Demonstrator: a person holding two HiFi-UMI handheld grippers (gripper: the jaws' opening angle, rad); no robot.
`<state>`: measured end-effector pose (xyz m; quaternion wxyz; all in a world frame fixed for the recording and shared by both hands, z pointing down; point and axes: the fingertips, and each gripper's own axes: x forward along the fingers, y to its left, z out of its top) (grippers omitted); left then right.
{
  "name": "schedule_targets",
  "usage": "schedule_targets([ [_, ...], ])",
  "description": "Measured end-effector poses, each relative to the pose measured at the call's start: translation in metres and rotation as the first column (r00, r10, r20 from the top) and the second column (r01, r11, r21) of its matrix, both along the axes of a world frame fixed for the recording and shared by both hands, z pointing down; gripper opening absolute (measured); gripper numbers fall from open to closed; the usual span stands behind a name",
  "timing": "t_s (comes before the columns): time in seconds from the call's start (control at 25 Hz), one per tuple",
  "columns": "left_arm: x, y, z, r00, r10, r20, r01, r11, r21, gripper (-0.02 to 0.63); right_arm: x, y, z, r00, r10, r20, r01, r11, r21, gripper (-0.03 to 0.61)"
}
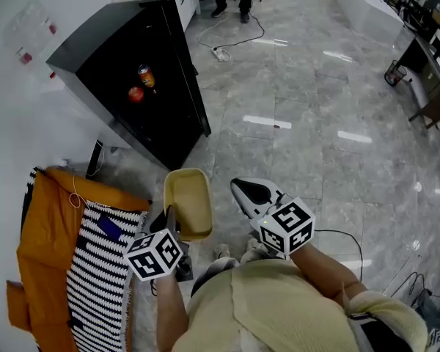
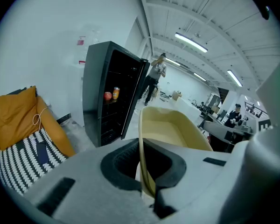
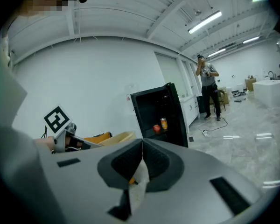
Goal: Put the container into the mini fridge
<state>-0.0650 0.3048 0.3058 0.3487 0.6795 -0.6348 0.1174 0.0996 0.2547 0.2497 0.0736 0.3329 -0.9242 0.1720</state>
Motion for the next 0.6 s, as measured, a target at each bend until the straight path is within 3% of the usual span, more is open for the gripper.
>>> schedule_targets([
  [0.6,0.016,-0.011,0.017,0.998,-0.059,0.0,0.059,0.998,-0.026,0.021,0.029,-0.003,0.014,1.0,-0.028,0.015,0.028,0.999,-0.029,0.029],
])
